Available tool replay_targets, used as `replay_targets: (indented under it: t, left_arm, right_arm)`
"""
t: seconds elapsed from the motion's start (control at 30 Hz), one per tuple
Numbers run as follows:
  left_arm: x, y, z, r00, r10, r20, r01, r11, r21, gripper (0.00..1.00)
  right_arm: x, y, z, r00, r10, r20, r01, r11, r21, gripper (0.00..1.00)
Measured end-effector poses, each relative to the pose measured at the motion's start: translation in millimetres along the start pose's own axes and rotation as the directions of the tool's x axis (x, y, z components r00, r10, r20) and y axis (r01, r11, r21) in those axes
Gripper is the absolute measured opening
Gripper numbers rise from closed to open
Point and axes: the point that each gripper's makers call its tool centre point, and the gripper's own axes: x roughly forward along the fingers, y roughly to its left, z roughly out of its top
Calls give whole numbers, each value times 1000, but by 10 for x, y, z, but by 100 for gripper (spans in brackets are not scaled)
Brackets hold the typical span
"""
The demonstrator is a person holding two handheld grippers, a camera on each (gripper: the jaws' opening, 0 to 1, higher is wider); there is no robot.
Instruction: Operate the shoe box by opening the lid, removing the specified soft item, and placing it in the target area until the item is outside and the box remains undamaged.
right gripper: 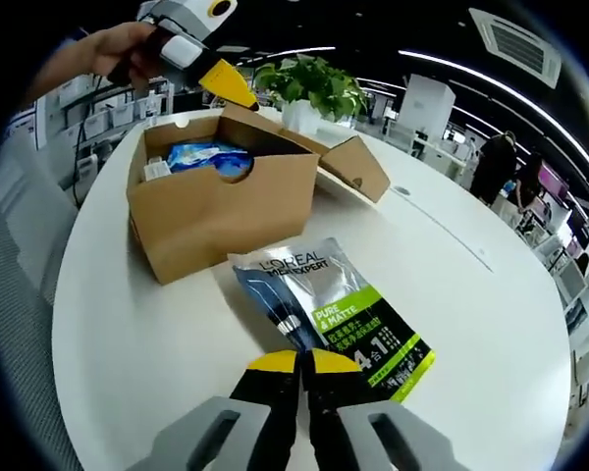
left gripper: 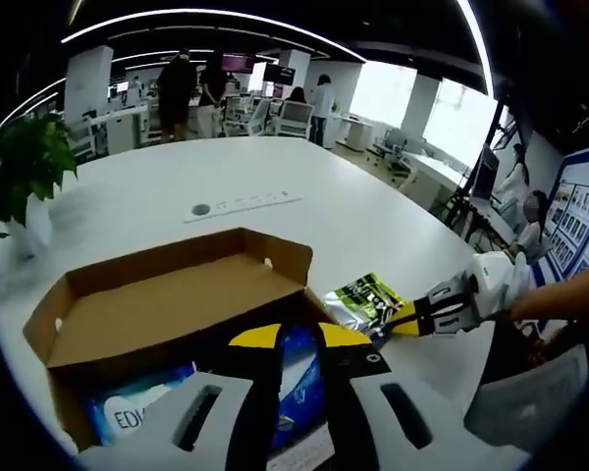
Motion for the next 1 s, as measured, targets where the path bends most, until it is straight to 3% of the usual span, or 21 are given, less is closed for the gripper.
replay_targets:
  t: [0.5,1.0]
  left_arm:
    - [-395,435,-142,998,60,31,-58,996,-73,13]
    - [-647,721,-273,994,105,28,-103,991,-84,15]
  right_arm:
    - [49,-88,-23,999,5,-33,-6,1000,-29,0]
    - [79,-156,-21,999,8,-53,-10,999,-38,1]
